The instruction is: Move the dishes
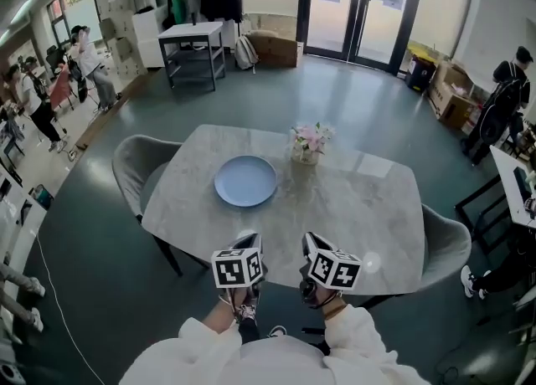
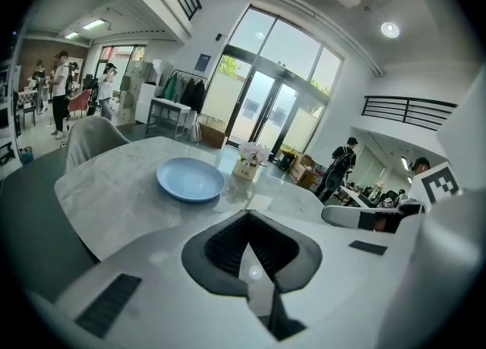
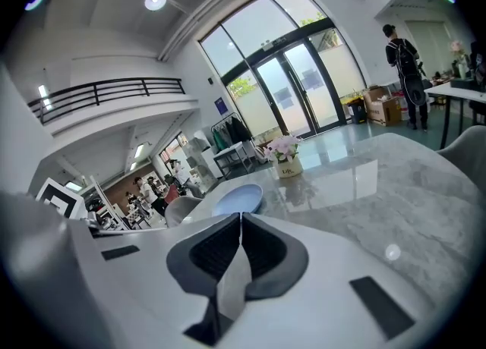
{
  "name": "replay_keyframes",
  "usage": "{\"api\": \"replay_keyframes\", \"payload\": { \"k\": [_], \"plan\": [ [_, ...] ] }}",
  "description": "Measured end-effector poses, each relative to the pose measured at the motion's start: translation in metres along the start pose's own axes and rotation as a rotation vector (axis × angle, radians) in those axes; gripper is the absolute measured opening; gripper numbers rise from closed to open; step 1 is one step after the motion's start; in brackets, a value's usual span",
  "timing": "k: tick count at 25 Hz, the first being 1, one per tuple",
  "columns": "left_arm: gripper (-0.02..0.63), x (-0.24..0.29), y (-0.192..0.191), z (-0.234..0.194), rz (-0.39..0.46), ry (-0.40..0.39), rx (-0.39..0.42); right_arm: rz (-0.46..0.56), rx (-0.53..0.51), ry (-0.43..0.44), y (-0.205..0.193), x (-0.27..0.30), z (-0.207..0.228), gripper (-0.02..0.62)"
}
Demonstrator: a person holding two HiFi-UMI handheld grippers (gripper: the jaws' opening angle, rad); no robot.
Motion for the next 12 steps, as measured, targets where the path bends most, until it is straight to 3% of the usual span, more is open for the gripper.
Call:
{"api": "replay_keyframes", "payload": {
  "k": [12],
  "plan": [
    [0.008,-0.0069,-0.0001,-0.0018,0.013,0.031,-0.013,-0.014,-0.005,0.024,-0.006,0.0013,-0.004,0.064]
  ]
}}
Point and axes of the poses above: the fingertips, and each gripper's own axes: x forward along the fingers, z to its right, y out of its top, the point moved 10 cm from there along -x, backward along the fingers, and after that the axes turned 5 degrees about y, right-handed, at the moved point
